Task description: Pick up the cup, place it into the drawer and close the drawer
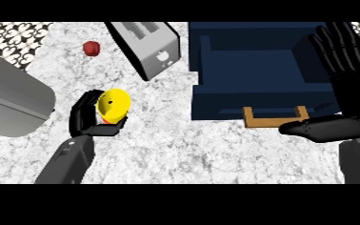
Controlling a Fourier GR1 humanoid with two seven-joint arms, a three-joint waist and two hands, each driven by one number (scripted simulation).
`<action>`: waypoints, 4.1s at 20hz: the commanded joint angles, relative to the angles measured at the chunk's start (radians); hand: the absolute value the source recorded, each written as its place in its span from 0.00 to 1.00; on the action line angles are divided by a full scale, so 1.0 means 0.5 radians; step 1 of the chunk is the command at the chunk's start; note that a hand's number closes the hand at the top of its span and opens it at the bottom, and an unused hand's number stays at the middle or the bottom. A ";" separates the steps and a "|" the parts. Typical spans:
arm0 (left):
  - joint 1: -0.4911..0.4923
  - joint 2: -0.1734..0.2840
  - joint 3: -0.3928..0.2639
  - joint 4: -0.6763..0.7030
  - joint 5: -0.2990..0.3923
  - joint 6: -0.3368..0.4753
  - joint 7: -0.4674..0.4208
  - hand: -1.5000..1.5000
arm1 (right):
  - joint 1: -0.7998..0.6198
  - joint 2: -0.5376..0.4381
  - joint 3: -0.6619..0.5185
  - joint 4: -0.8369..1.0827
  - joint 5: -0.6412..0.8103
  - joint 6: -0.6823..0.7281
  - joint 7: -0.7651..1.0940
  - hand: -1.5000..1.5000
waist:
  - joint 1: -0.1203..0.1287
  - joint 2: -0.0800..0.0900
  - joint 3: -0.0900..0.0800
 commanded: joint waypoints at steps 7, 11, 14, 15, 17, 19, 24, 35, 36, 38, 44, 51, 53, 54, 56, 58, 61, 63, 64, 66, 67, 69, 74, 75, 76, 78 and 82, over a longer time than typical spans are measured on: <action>-0.358 -0.122 -0.137 -0.394 0.014 -0.071 0.224 1.00 | -0.015 0.003 0.029 -0.061 0.045 -0.044 0.107 0.00 | 0.036 -0.024 0.005; -0.471 -0.306 -0.289 -0.684 -0.029 0.058 0.535 1.00 | -0.024 -0.035 -0.038 0.008 0.030 -0.025 0.072 0.00 | 0.067 -0.036 0.008; -0.590 -0.295 -0.336 -0.795 -0.023 0.055 0.796 1.00 | 0.121 0.012 -0.017 -0.072 0.056 -0.024 -0.014 0.00 | 0.042 -0.030 0.007; -0.570 -0.315 -0.413 -0.845 0.029 0.118 0.821 1.00 | -0.016 0.057 0.029 0.065 0.124 -0.079 -0.049 0.00 | 0.051 -0.023 0.006; -0.751 -0.273 -0.355 -0.870 -0.011 0.160 1.032 1.00 | -0.028 -0.012 -0.020 -0.068 0.035 -0.039 0.073 0.00 | 0.038 -0.023 0.005; -0.779 -0.318 -0.466 -1.007 0.057 0.286 1.217 1.00 | 0.094 -0.030 -0.034 -0.058 0.014 0.034 0.007 0.00 | 0.034 -0.026 0.006; -1.151 -0.320 -0.551 -0.826 0.062 0.519 1.372 1.00 | -0.036 0.057 0.018 0.231 0.160 -0.042 -0.206 0.00 | 0.015 -0.006 0.006; -1.694 -0.320 -0.909 -0.141 0.301 0.929 1.711 1.00 | -0.131 0.031 0.009 0.117 0.046 -0.012 -0.037 0.00 | -0.121 0.021 0.008; -1.660 -0.320 -0.989 -0.115 0.327 0.986 1.704 1.00 | -0.050 0.027 0.015 0.107 0.069 0.012 -0.105 0.00 | -0.128 0.018 0.009; -1.691 -0.320 -1.047 -0.014 0.363 0.951 1.737 1.00 | -0.160 0.050 0.055 0.184 0.087 0.000 -0.096 0.00 | -0.155 0.034 0.009; -1.640 -0.320 -1.238 0.141 0.395 0.734 1.777 1.00 | -0.163 0.039 0.079 0.105 0.034 0.059 -0.088 0.00 | -0.264 0.060 0.009; -1.533 -0.320 -1.350 0.108 0.517 0.755 1.700 0.00 | -0.252 0.036 0.107 0.168 0.003 0.113 -0.101 0.00 | -0.360 0.091 0.008; -1.541 -0.320 -1.317 0.071 0.600 0.778 1.669 0.00 | -0.209 0.077 0.172 0.140 -0.036 0.166 -0.123 0.00 | -0.378 0.090 0.008; -1.476 -0.320 -1.321 0.051 0.629 0.749 1.591 0.00 | -0.246 0.075 0.157 0.170 -0.112 0.205 -0.105 0.00 | -0.371 0.096 0.007; -1.461 -0.320 -1.268 -0.002 0.721 0.763 1.512 0.00 | -0.214 0.071 0.234 0.129 -0.216 0.351 -0.096 0.00 | -0.384 0.090 0.006; -1.444 -0.320 -1.257 -0.062 0.820 0.704 1.472 0.00 | -0.303 0.089 0.323 0.136 -0.269 0.431 -0.073 1.00 | -0.389 0.095 0.003; -1.498 -0.320 -1.218 -0.158 0.933 0.687 1.373 0.00 | -0.262 0.056 0.432 0.149 -0.402 0.626 -0.006 1.00 | -0.326 0.063 0.004; -1.494 -0.320 -1.172 -0.138 1.000 0.724 1.285 0.00 | -0.217 -0.058 0.469 0.163 -0.400 0.765 0.027 1.00 | -0.329 0.071 0.005; -1.447 -0.320 -1.193 -0.141 1.022 0.746 1.229 0.00 | -0.241 -0.097 0.525 0.189 -0.356 0.808 0.074 1.00 | -0.311 0.071 0.003; -1.494 -0.320 -1.177 -0.129 1.054 0.781 1.246 0.00 | -0.195 -0.244 0.593 0.162 -0.252 0.932 0.128 1.00 | -0.263 0.048 0.004; -1.483 -0.320 -1.197 -0.124 1.061 0.833 1.215 0.00 | -0.151 -0.254 0.669 0.137 -0.131 0.936 0.130 1.00 | -0.256 0.041 0.004; -1.471 -0.320 -1.184 -0.052 1.061 0.857 1.130 0.00 | -0.131 -0.300 0.700 0.093 -0.050 0.933 0.189 0.00 | -0.229 0.041 0.004; -1.496 -0.320 -1.159 -0.064 1.140 0.852 1.151 0.00 | -0.103 -0.418 0.687 0.128 0.526 0.796 -0.001 0.00 | -0.092 0.019 0.008; -1.507 -0.320 -1.141 -0.042 1.145 0.798 1.184 0.00 | -0.031 -0.318 0.830 0.113 0.653 0.696 0.054 0.00 | -0.065 0.014 0.007; -1.445 -0.320 -1.131 -0.068 1.136 0.768 1.101 0.00 | 0.017 -0.304 0.858 0.153 0.761 0.629 0.016 0.00 | -0.031 0.008 0.006; -1.364 -0.320 -1.137 -0.100 1.158 0.724 1.038 0.00 | -0.006 -0.283 0.878 0.396 0.909 0.549 -0.122 0.00 | 0.003 0.011 0.007; -1.317 -0.317 -1.098 -0.177 1.176 0.701 1.050 0.00 | -0.048 -0.283 0.975 0.900 1.143 0.438 -0.362 0.00 | 0.100 0.010 0.009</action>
